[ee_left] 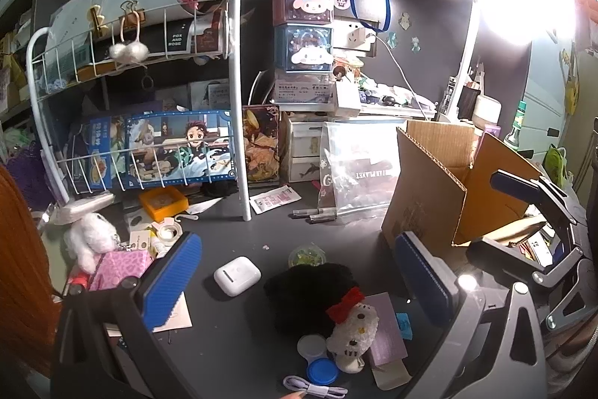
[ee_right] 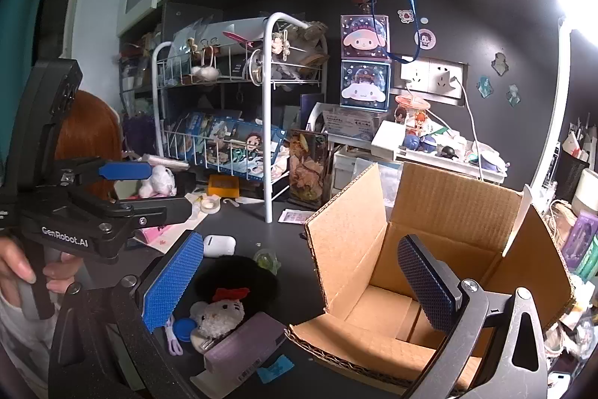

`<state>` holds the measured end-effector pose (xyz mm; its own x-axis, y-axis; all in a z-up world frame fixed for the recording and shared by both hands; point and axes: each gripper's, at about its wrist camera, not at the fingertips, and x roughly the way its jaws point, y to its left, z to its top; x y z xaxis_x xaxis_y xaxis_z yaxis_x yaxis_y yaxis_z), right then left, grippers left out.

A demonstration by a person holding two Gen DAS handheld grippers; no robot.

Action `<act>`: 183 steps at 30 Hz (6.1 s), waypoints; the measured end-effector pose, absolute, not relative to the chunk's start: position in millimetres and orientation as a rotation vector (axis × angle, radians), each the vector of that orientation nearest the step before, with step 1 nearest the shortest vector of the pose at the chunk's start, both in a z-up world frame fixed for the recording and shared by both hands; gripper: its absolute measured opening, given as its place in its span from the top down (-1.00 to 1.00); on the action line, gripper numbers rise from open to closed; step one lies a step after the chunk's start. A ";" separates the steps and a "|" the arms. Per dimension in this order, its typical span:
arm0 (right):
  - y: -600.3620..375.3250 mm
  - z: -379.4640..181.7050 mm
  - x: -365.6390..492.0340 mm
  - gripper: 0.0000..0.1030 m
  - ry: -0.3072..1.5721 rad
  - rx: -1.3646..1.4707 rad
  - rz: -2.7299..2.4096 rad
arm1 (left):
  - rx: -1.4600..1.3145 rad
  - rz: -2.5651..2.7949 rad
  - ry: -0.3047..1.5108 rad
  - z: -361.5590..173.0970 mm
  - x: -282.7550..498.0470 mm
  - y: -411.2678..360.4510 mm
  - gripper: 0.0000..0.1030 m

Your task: Organize objects

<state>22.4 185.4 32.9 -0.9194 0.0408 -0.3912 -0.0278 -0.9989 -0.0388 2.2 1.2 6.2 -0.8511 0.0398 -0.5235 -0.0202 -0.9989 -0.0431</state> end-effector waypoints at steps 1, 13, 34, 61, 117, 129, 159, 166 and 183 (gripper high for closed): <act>185.9 33.3 23.3 -1.00 -0.048 -0.612 3.041 | -0.848 2.993 -0.055 5.5 2.4 0.9 -0.99; 183.6 33.0 17.9 -1.00 -0.036 -0.626 3.012 | -0.851 2.998 -0.064 1.6 2.9 -4.8 -0.99; 184.1 34.3 17.9 -1.00 -0.024 -0.627 3.016 | -0.848 2.997 -0.060 -0.4 4.3 -6.4 -0.99; 158.8 39.3 29.2 -1.00 -0.109 -0.568 2.949 | -0.835 2.978 -0.085 -2.8 10.9 -31.4 -0.99; 116.8 -79.0 -8.1 0.22 -0.067 -1.063 2.713 | -0.987 2.775 0.040 -67.4 7.7 -34.6 -0.99; 125.6 -93.9 -22.0 0.26 -0.078 -1.119 2.649 | -0.990 2.750 0.016 -62.1 3.0 -35.9 -0.99; 100.0 41.0 -17.6 0.36 -0.197 -0.605 3.208 | -0.947 2.396 -0.124 37.2 -38.7 -32.0 -0.67; 127.7 63.0 -10.8 0.37 -0.193 -0.529 3.164 | -0.944 2.384 -0.051 71.9 -61.0 -2.7 -0.53; 252.7 74.2 21.2 0.37 0.142 -0.685 2.935 | -1.123 2.170 0.118 81.6 -147.2 138.6 -0.47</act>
